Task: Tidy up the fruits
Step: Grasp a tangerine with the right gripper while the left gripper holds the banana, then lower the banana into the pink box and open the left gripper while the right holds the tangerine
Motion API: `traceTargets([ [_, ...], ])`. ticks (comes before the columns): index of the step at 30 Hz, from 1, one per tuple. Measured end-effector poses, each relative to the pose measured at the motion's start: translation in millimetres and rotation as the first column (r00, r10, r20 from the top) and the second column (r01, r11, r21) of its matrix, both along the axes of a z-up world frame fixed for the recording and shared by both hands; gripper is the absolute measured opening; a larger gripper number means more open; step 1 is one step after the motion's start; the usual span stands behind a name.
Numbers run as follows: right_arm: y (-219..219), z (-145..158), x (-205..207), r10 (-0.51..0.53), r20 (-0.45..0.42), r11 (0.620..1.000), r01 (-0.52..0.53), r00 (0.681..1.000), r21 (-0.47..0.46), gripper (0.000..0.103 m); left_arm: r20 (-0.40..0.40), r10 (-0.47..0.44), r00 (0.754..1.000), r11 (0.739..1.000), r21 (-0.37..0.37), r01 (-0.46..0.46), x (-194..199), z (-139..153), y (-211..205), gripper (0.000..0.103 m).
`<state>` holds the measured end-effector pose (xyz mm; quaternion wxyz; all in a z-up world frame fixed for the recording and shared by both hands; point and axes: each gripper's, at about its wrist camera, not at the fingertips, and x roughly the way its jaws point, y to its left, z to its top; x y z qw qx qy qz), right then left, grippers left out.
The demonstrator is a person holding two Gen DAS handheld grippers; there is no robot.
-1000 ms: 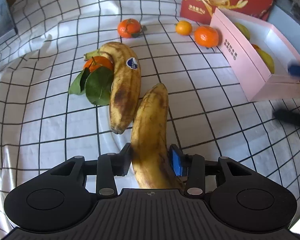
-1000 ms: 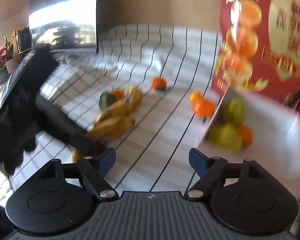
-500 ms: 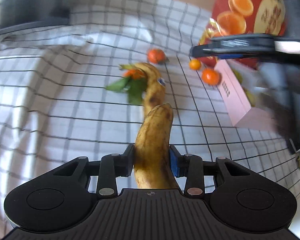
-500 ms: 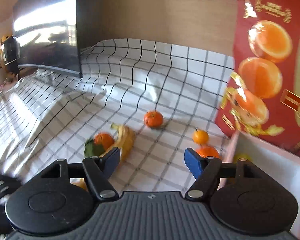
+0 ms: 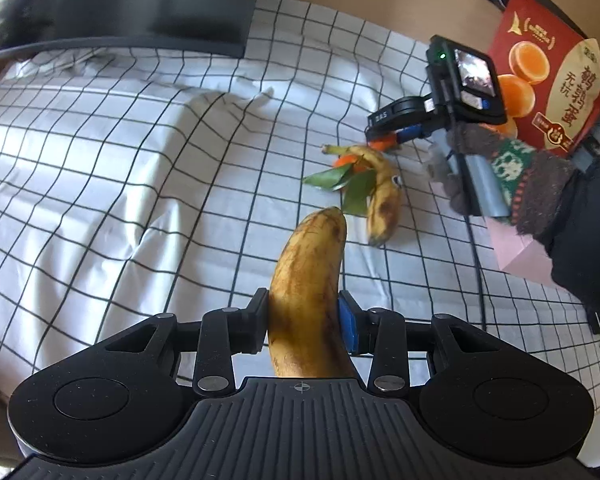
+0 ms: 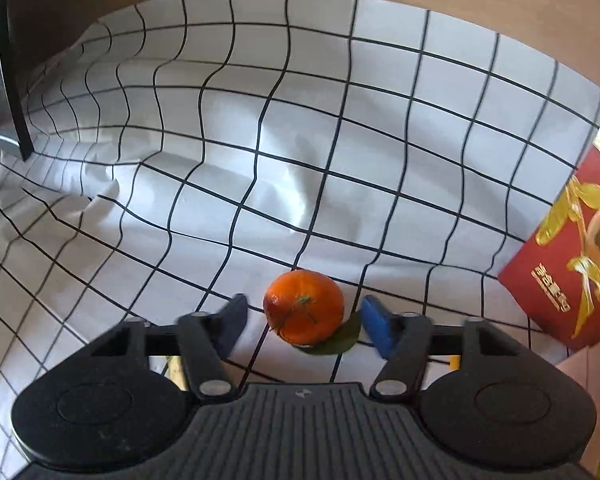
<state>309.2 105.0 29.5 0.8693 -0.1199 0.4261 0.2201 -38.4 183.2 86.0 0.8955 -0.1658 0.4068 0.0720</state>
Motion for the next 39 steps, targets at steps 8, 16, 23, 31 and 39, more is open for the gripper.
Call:
traceTargets([
  [8, -70.1, 89.9, -65.8, 0.028, 0.051, 0.976, -0.039, 0.998, 0.213, 0.044, 0.105, -0.153, 0.983, 0.988, 0.049, 0.149, 37.2, 31.7, -21.6, 0.041],
  [16, -211.9, 173.7, -194.3, -0.082, 0.325, 0.987, 0.030, 0.942, 0.160, 0.044, 0.304, -0.376, 0.875, 0.927, 0.123, 0.356, 153.7, 104.7, -89.1, 0.041],
  [23, -278.8, 134.5, -249.1, -0.215, 0.278, 0.975, 0.190, 0.936, 0.114, 0.044, 0.189, -0.505, 0.842, 0.857, -0.012, 0.516, 258.6, 84.6, -205.6, 0.041],
  [31, -307.5, 81.1, -281.3, -0.274, 0.177, 0.959, 0.256, 0.945, 0.119, 0.044, -0.028, -0.498, 0.867, 0.865, 0.051, 0.499, 301.2, 5.7, -304.6, 0.041],
  [39, -332.5, 55.7, -286.6, -0.326, 0.114, 0.940, 0.308, 0.939, 0.150, 0.044, -0.198, -0.506, 0.840, 0.862, -0.092, 0.498, 316.4, -47.9, -338.1, 0.042],
])
